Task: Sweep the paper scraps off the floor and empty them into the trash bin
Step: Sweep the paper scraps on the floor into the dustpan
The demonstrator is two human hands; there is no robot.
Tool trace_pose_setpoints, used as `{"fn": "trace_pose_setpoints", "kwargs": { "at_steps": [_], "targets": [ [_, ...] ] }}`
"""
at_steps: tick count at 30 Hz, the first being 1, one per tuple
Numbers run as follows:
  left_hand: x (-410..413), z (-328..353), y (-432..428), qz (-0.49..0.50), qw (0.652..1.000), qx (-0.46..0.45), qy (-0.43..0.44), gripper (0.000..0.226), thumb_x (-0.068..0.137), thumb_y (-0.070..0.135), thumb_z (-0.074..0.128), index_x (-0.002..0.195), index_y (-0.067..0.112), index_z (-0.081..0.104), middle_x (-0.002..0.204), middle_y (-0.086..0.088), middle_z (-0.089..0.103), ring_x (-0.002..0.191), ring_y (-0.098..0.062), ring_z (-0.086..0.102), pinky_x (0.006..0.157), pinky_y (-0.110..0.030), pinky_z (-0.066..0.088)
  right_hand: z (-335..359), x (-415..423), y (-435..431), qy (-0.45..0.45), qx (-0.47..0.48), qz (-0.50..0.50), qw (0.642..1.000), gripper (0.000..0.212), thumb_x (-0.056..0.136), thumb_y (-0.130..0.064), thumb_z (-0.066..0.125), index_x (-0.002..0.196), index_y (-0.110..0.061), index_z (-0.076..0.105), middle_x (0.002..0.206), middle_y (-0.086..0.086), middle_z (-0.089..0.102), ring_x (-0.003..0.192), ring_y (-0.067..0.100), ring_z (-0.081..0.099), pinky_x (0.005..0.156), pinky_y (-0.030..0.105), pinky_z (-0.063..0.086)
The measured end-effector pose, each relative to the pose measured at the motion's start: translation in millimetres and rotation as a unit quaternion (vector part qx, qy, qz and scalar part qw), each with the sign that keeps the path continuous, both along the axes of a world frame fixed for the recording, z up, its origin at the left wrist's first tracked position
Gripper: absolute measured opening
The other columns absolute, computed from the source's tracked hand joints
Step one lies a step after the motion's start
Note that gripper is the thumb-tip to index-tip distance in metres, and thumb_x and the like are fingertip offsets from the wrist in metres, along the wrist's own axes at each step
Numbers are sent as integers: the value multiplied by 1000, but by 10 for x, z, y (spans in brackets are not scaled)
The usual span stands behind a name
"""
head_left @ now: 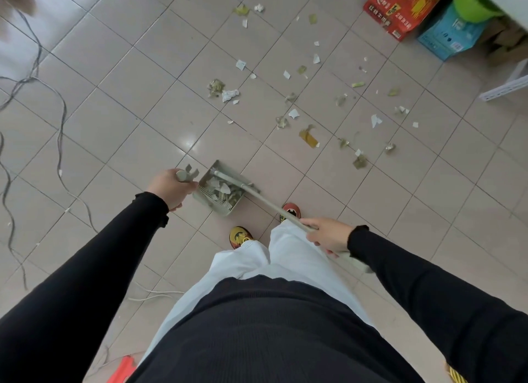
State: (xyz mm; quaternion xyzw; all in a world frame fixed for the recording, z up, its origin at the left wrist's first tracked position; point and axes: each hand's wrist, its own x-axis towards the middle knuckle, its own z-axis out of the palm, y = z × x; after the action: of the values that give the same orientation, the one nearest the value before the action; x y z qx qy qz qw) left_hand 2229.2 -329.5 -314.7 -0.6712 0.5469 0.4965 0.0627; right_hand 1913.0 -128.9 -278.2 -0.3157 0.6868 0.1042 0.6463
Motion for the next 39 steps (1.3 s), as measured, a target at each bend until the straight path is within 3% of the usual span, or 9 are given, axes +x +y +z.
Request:
{"fn": "trace_pose_setpoints", "kwargs": {
  "at_steps": [3, 7, 11, 15, 18, 22, 31, 34, 39],
  "targets": [
    [23, -25, 14, 9, 1000, 1, 12, 16, 85, 22, 64, 94, 9, 65, 73, -8, 55, 48, -19, 47, 46, -24, 38, 1, 11, 73, 25, -28, -17, 999, 50, 93, -14, 40, 140, -30, 45, 76, 7, 56, 39, 10, 43, 38, 25, 38],
    [46, -41, 40, 18, 1000, -1, 17, 19, 83, 24, 64, 96, 10, 66, 79, -11, 60, 47, -19, 47, 44, -24, 38, -177, 168, -201, 59, -55, -26, 996, 47, 92, -9, 35, 134, -25, 49, 104, 20, 66, 63, 25, 55, 53, 36, 49],
    [40, -44, 77, 8, 1000, 0, 7, 16, 83, 24, 63, 94, 12, 66, 75, -10, 57, 47, -20, 48, 43, -24, 38, -310, 315, -418, 49, -22, 19, 998, 38, 94, -3, 30, 115, -28, 50, 91, 13, 55, 59, 24, 52, 52, 31, 44],
    [33, -41, 81, 13, 1000, -18, 10, 14, 84, 19, 63, 96, 11, 66, 64, -2, 50, 49, -19, 46, 41, -21, 37, -219, 257, -241, 6, -1, -63, 998, 41, 97, -7, 35, 137, -13, 47, 79, 6, 50, 44, 13, 42, 35, 20, 36],
    [50, -27, 35, 33, 999, -32, 25, 14, 88, 19, 63, 96, 8, 65, 69, -5, 54, 50, -19, 45, 44, -22, 37, -91, 170, -11, 3, -17, -114, 993, 53, 98, -12, 42, 149, -26, 37, 83, 5, 49, 45, 11, 39, 36, 23, 38],
    [57, 0, -144, 80, 995, -44, 52, 14, 90, 19, 63, 98, 8, 66, 80, -9, 60, 50, -21, 45, 50, -24, 36, -65, 86, -71, 12, -71, -154, 985, 55, 99, -14, 43, 151, -29, 33, 85, 6, 51, 47, 11, 39, 39, 25, 38],
    [-280, 37, -945, 100, 992, -53, 60, 23, 94, 24, 62, 109, 7, 64, 89, -7, 64, 53, -19, 46, 49, -24, 37, -222, -349, -1369, 38, -140, -189, 971, 59, 99, -16, 45, 154, -28, 27, 79, -3, 54, 46, 10, 42, 35, 16, 38],
    [-467, 28, -1299, 103, 992, -44, 53, 24, 94, 24, 62, 109, 6, 64, 89, -6, 65, 53, -18, 47, 48, -25, 37, -320, -575, -1985, 44, -149, -169, 973, 58, 99, -15, 42, 154, -29, 27, 86, -8, 51, 49, 11, 45, 36, 19, 40],
    [-784, 66, -1844, 113, 993, -26, 33, 21, 94, 23, 62, 106, 7, 65, 87, -4, 66, 51, -17, 45, 47, -24, 38, -489, -903, -3111, 64, -154, -82, 983, 54, 99, -15, 39, 152, -27, 31, 112, 7, 53, 61, 19, 52, 49, 27, 45]
  ]
}}
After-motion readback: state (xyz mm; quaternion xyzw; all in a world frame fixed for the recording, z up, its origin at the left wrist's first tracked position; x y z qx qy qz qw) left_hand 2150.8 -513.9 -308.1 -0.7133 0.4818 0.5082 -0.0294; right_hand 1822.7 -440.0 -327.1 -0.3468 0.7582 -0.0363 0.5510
